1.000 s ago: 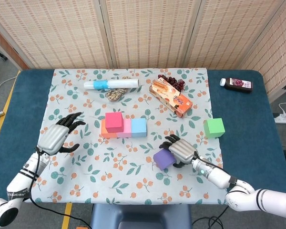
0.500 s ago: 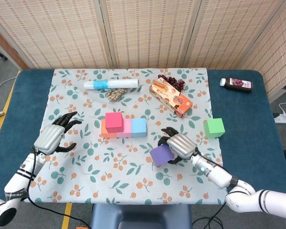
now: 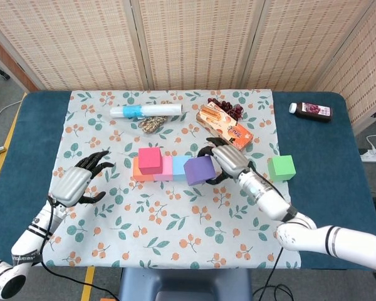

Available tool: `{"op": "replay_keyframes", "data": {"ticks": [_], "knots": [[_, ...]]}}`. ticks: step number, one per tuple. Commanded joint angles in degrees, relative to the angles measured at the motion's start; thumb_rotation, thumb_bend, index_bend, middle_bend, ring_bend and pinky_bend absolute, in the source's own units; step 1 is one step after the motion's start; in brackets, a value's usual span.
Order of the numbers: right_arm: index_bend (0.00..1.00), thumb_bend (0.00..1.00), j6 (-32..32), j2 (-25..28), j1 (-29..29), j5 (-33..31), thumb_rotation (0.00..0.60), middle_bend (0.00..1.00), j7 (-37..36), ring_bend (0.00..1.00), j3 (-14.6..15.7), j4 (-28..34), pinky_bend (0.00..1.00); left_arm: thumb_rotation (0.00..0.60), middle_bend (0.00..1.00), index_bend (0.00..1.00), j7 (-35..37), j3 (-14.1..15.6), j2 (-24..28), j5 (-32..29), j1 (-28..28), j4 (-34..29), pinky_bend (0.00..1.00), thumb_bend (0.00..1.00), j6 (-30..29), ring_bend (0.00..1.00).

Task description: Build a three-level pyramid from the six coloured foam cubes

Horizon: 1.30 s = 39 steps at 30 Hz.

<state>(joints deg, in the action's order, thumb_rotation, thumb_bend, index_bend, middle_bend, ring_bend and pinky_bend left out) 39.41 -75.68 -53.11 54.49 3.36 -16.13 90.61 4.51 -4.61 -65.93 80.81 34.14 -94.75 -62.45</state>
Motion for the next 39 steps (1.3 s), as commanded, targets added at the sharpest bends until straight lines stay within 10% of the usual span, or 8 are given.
{"op": "replay_keyframes", "data": {"ticks": [1,20,39], "knots": [[0.41,0.11,-3.2,-4.0,-6.5,-8.2,0.600,0.31,4.8,0.04,-1.3,-6.2,0.00,0.600,0.00,0.21,-0.1,0.0,-0.2,0.1,-0.1,-0.1,0.15,0.30,0.1,0.00],[0.40,0.11,-9.9,-15.1,-19.0,-20.8,0.600,0.31,8.7,0.04,1.7,-24.3,0.00,0.600,0.00,0.21,1.7,-0.3,-0.8,0.8,-1.1,1.2,0.15,0.30,0.0,0.00],[0.36,0.11,-6.8,-15.3,-21.6,-25.7,0.600,0.31,11.0,0.04,3.2,-23.3,0.00,0.600,0.00,0.21,3.1,0.2,-0.7,2.5,-1.9,1.7,0.15,0.29,-0.5,0.00]]}}
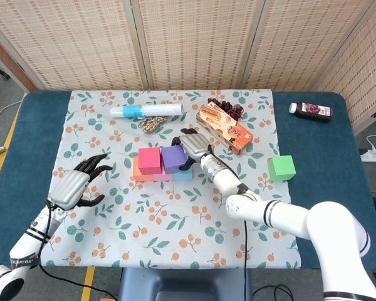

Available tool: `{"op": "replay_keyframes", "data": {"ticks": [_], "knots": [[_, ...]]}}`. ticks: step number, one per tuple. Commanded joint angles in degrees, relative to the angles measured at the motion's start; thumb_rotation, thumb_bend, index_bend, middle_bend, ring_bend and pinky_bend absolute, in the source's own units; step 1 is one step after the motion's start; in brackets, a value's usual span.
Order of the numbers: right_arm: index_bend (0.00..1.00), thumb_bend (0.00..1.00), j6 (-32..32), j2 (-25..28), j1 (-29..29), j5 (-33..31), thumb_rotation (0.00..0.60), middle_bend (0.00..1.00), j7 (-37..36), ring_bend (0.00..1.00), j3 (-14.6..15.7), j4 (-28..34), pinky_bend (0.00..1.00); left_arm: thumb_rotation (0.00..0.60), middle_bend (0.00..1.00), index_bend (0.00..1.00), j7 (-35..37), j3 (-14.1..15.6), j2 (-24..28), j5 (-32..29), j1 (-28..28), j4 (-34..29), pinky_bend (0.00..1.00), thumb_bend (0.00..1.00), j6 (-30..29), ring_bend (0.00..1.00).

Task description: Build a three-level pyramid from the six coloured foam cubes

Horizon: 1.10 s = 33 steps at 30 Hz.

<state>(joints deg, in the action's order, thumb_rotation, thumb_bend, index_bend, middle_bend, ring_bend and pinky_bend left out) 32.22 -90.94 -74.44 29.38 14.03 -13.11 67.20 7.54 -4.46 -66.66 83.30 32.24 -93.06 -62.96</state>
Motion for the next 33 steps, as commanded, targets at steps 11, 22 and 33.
{"op": "replay_keyframes", "data": {"ticks": [11,22,33], "knots": [[0.35,0.11,1.8,-0.5,-1.7,-4.5,0.600,0.31,2.5,0.04,1.0,0.7,0.00,0.600,0.00,0.21,0.7,0.1,-0.1,0.6,-0.3,0.4,0.15,0.29,-0.1,0.00],[0.33,0.11,3.8,-1.1,-2.8,-8.2,0.600,0.31,5.5,0.04,2.0,1.4,0.00,0.600,0.00,0.21,1.8,0.3,-0.3,1.3,-0.6,1.3,0.15,0.30,-0.2,0.00],[0.33,0.11,5.9,-0.9,-3.2,-10.8,0.600,0.31,7.8,0.04,1.9,3.0,0.00,0.600,0.00,0.21,2.8,0.4,-0.6,2.0,-0.7,2.0,0.15,0.29,-0.5,0.00]]}}
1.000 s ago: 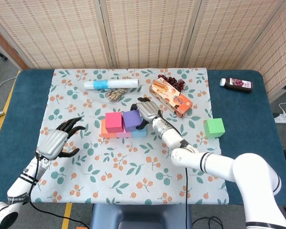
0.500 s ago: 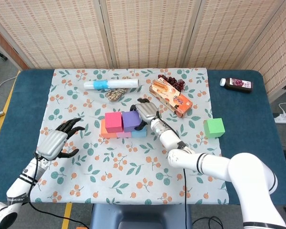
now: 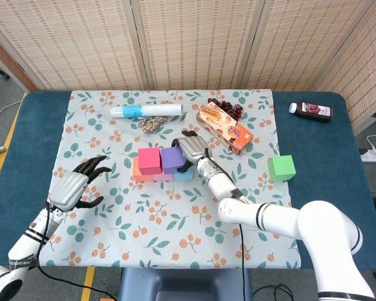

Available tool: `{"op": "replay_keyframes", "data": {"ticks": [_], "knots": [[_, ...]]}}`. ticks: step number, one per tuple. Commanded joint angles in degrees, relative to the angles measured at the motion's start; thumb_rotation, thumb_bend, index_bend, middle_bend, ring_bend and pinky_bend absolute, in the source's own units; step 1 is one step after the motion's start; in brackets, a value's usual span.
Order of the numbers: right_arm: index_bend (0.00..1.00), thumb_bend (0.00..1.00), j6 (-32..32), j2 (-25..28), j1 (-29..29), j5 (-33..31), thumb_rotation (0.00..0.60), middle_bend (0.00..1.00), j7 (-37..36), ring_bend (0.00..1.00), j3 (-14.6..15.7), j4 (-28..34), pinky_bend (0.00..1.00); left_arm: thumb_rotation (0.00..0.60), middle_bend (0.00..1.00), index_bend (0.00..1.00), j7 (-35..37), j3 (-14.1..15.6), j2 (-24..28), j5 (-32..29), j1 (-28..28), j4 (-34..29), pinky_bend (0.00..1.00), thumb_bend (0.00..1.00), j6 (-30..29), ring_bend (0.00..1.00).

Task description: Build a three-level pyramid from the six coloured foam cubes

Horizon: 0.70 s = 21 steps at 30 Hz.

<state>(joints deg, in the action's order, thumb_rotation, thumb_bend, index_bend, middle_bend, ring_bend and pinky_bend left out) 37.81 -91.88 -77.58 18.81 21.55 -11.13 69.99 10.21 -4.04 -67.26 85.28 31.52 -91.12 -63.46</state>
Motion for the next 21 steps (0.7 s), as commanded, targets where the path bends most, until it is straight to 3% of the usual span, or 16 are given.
{"op": "replay_keyframes", "data": {"ticks": [1,21], "knots": [[0.33,0.11,0.6,0.1,-0.1,-0.4,0.600,0.31,0.6,0.04,-0.1,0.4,0.00,0.600,0.00,0.21,0.2,0.0,0.0,0.1,0.0,0.1,0.15,0.29,0.0,0.00],[0.31,0.11,2.5,-0.2,-0.6,-4.3,0.600,0.31,4.3,0.04,-0.8,1.8,0.00,0.600,0.00,0.20,0.7,0.2,-0.3,0.7,-0.1,0.5,0.15,0.29,-0.1,0.00]]}}
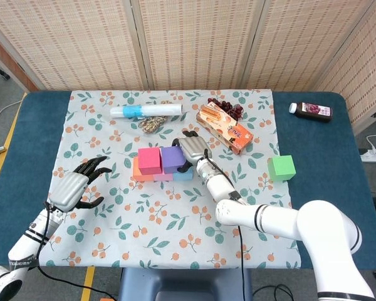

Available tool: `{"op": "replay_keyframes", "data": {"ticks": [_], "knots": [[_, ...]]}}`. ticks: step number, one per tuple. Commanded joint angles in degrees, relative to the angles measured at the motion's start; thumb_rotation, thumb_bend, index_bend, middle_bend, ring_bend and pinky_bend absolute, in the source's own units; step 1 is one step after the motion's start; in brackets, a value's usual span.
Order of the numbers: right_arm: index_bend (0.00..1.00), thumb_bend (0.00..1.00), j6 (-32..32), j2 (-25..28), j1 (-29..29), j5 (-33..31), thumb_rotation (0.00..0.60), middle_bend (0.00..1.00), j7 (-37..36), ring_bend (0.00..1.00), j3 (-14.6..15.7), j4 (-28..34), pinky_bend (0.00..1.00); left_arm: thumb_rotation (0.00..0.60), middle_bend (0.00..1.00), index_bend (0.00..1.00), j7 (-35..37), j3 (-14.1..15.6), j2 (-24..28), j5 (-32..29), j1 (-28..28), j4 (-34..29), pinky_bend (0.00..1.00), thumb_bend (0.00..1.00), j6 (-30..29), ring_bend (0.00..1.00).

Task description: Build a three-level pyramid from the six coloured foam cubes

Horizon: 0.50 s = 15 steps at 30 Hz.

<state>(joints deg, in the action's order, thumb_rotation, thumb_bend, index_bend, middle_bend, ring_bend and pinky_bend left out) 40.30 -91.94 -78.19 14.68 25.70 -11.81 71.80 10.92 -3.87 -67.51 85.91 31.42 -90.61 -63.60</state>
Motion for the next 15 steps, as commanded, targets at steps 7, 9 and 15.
{"op": "replay_keyframes", "data": {"ticks": [7,9,15], "knots": [[0.31,0.11,0.3,-0.1,-0.1,-1.0,0.600,0.31,1.1,0.04,-0.4,0.3,0.00,0.600,0.00,0.20,0.2,0.0,-0.2,0.1,0.0,0.3,0.15,0.30,0.0,0.00],[0.31,0.11,0.6,-0.1,-0.2,-1.3,0.600,0.31,1.5,0.04,-0.3,0.5,0.00,0.600,0.00,0.20,0.3,0.1,-0.2,0.2,0.1,0.4,0.15,0.30,0.1,0.00],[0.30,0.11,1.3,-0.5,-0.3,-2.0,0.600,0.31,2.3,0.04,-0.6,0.7,0.00,0.600,0.00,0.20,0.6,0.1,-0.3,0.3,0.1,0.6,0.15,0.30,0.1,0.00]]}}
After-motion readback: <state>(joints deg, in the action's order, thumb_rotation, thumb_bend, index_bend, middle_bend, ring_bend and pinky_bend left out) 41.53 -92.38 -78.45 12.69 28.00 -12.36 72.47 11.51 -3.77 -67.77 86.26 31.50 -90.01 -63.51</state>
